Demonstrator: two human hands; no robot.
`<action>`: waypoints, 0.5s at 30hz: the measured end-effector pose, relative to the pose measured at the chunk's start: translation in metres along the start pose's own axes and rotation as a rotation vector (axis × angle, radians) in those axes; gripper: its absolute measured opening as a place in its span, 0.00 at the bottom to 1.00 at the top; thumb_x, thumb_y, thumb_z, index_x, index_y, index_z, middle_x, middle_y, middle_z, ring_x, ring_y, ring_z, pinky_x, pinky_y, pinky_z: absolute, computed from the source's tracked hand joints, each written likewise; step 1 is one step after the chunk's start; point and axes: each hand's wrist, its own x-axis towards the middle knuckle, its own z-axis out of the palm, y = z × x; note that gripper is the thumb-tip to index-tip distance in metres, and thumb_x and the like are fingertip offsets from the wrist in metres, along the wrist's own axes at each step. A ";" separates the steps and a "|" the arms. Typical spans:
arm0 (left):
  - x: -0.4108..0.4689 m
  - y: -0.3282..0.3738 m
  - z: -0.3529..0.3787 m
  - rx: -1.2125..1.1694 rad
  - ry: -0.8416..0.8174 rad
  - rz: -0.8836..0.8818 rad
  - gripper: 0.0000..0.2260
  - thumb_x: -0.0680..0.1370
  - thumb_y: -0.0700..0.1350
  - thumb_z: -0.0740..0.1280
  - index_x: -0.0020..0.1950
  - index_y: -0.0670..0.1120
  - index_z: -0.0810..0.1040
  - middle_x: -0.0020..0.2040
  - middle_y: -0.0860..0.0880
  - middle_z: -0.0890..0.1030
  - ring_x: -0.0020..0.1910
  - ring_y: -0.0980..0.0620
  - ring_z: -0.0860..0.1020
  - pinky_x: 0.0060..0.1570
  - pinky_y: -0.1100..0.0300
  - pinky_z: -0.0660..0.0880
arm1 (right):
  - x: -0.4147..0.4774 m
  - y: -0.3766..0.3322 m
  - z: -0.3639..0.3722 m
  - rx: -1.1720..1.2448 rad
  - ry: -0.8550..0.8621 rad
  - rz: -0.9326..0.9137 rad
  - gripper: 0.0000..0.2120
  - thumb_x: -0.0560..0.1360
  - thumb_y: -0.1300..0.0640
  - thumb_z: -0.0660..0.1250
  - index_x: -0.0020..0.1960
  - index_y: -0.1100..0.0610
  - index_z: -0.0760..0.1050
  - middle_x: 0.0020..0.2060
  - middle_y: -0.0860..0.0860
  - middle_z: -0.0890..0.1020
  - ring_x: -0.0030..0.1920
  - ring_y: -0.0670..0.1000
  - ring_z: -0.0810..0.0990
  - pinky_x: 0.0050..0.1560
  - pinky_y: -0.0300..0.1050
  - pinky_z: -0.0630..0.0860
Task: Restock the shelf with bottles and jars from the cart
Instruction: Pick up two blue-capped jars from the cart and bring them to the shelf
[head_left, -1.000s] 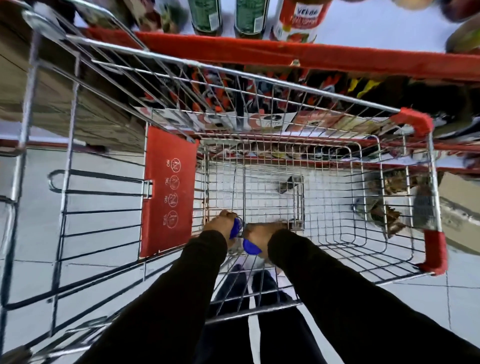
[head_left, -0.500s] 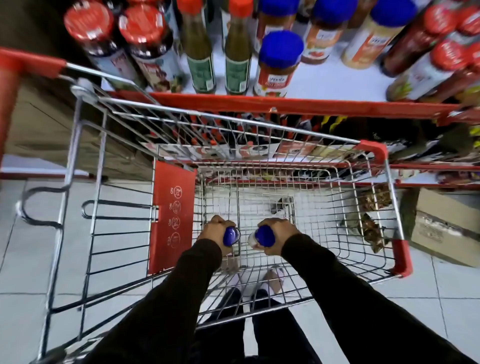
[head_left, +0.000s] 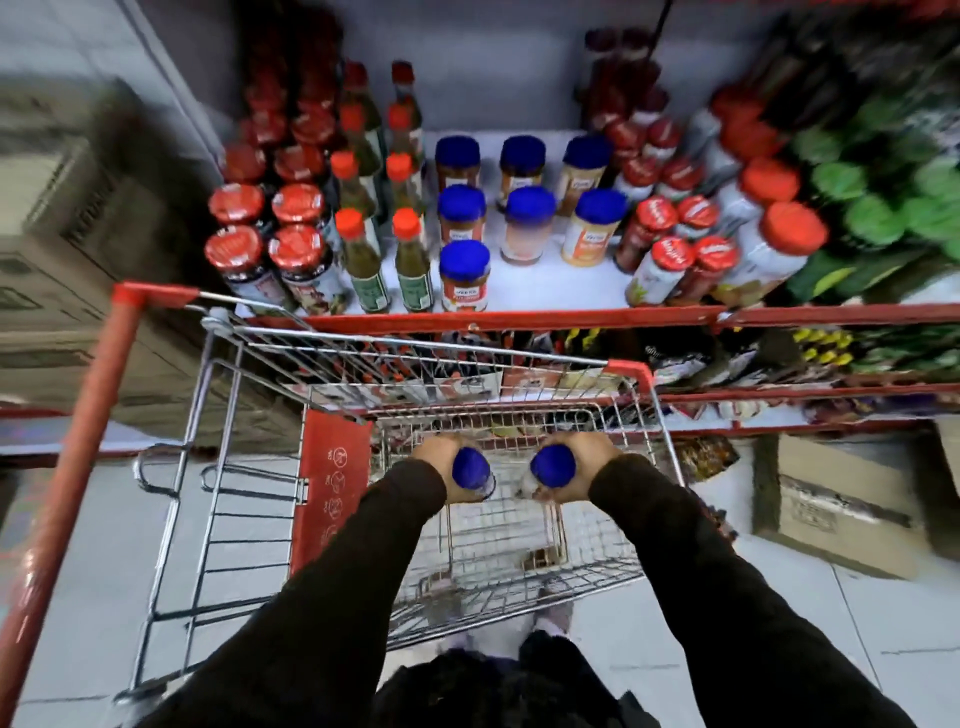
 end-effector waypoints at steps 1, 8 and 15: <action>-0.002 0.009 -0.005 0.009 0.002 0.010 0.24 0.65 0.46 0.78 0.59 0.44 0.78 0.61 0.44 0.80 0.60 0.42 0.78 0.59 0.51 0.78 | -0.004 0.002 -0.010 -0.017 0.014 -0.010 0.36 0.59 0.44 0.80 0.62 0.54 0.74 0.60 0.52 0.80 0.59 0.55 0.78 0.58 0.43 0.76; -0.002 0.070 -0.042 0.179 0.071 0.114 0.25 0.67 0.49 0.77 0.62 0.46 0.77 0.62 0.44 0.79 0.60 0.43 0.77 0.59 0.56 0.75 | -0.020 0.011 -0.086 -0.134 0.153 -0.113 0.32 0.58 0.44 0.80 0.58 0.54 0.77 0.55 0.52 0.82 0.55 0.54 0.80 0.56 0.44 0.76; 0.014 0.123 -0.086 0.220 0.212 0.149 0.27 0.63 0.47 0.78 0.61 0.49 0.76 0.61 0.46 0.79 0.59 0.44 0.77 0.58 0.53 0.77 | -0.021 0.005 -0.162 -0.158 0.248 -0.232 0.30 0.58 0.50 0.81 0.58 0.55 0.77 0.55 0.52 0.82 0.56 0.54 0.79 0.54 0.42 0.74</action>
